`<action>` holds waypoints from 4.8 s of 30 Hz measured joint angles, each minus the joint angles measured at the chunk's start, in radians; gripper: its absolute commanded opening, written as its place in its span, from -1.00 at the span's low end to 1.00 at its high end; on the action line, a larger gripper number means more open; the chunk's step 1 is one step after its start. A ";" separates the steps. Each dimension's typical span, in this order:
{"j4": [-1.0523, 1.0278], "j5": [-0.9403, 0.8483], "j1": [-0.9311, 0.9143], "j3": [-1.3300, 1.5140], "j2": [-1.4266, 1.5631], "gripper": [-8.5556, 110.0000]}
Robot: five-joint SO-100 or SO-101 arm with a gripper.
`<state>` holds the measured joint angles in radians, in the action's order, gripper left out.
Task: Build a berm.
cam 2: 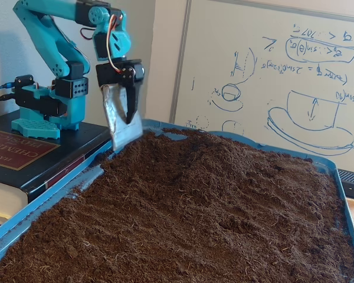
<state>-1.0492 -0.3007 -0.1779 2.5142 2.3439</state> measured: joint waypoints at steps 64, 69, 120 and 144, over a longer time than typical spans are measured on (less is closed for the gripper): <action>0.459 -0.092 -0.109 -0.282 -0.905 -0.86; 0.459 -0.049 -0.109 -0.318 -0.905 -0.86; 0.476 0.005 -0.095 -0.566 -1.086 -0.86; 0.476 0.005 -0.092 -0.566 -1.074 -0.86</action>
<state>-0.5737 -0.2961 -0.2700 1.9482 1.2701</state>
